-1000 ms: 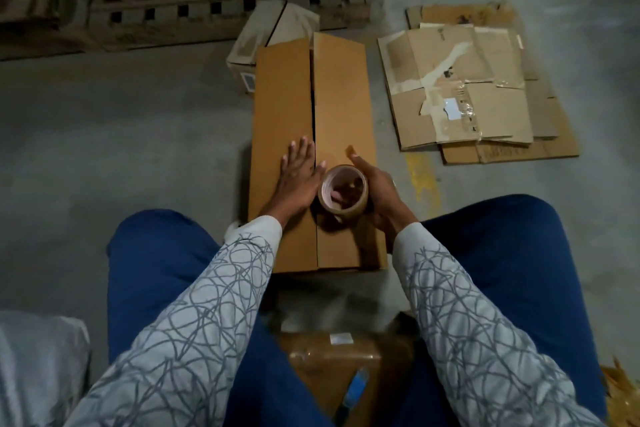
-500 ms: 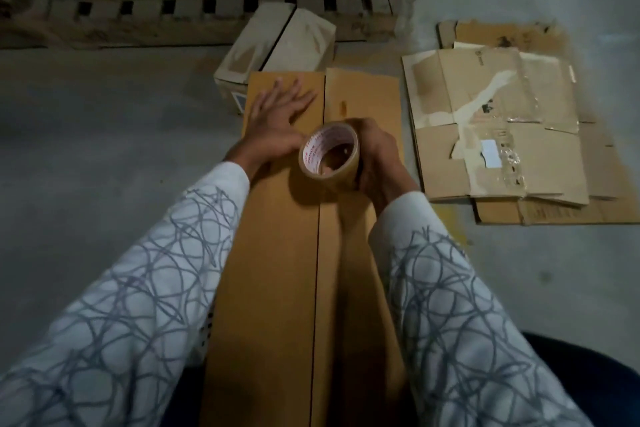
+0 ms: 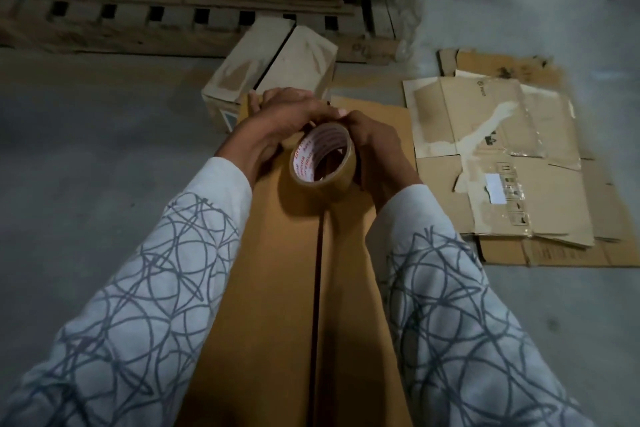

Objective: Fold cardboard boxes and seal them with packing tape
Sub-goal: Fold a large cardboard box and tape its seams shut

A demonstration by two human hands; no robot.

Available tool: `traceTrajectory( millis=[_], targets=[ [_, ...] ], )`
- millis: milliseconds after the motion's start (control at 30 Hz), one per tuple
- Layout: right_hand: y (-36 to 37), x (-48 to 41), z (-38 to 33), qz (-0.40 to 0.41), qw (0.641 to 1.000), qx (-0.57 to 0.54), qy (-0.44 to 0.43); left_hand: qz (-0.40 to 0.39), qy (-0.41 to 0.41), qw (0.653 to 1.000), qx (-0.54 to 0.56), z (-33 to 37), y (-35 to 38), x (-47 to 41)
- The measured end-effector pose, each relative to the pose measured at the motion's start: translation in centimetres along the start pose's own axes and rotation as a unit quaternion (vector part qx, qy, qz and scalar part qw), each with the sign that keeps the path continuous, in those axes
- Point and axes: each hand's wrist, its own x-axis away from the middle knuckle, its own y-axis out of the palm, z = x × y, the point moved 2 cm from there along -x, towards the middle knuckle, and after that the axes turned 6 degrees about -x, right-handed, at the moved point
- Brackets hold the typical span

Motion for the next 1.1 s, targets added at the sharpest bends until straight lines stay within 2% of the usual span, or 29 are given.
traceTrajectory(
  millis=[67, 133, 267, 367, 467, 533, 633, 700, 833, 933, 1000, 1100],
  targets=[
    [-0.4, 0.4, -0.6, -0.032, 0.985, 0.164, -0.048, 0.001, -0.006, 1.0, 0.01, 0.7, -0.7, 0.9],
    [-0.5, 0.7, -0.8, -0.05, 0.977, 0.198, -0.058, -0.008, -0.03, 0.999, 0.027, 0.5, -0.8, 0.8],
    [-0.3, 1.7, -0.1, 0.018, 0.998, 0.044, 0.046, 0.024, -0.059, 0.997, 0.04, 0.3, -0.4, -0.1],
    [-0.2, 2.1, 0.6, 0.032, 0.998, -0.016, 0.052, 0.055, -0.046, 0.997, -0.023, 1.6, 0.2, -0.2],
    [-0.4, 2.3, 0.7, -0.038, 0.993, -0.104, 0.038, 0.044, -0.009, 0.999, 0.022, 2.5, 0.5, -0.5],
    [-1.0, 2.5, 1.1, -0.081, 0.983, -0.162, 0.018, 0.075, -0.007, 0.996, 0.055, 2.6, 0.5, -1.0],
    [-1.9, 3.6, 1.9, -0.042, 0.975, -0.206, -0.075, 0.147, -0.028, 0.988, 0.04, 3.2, 0.0, -1.3],
    [-1.1, 4.8, 2.3, -0.006, 0.969, -0.171, -0.176, 0.152, -0.048, 0.986, 0.05, 3.6, -0.5, -1.7],
    [1.3, 5.2, 2.0, 0.075, 0.945, -0.035, -0.317, 0.112, -0.052, 0.992, -0.005, 4.9, -1.4, -3.2],
    [1.7, 3.8, 1.4, 0.112, 0.906, 0.007, -0.408, 0.059, -0.046, 0.997, 0.03, 4.8, -2.1, -4.4],
    [2.1, 3.1, 1.8, 0.121, 0.889, 0.055, -0.439, 0.015, -0.055, 0.996, 0.067, 4.0, -2.2, -5.1],
    [3.0, 3.4, 2.4, 0.11, 0.871, 0.117, -0.464, -0.002, -0.047, 0.994, 0.101, 3.2, -2.0, -5.7]
  ],
)
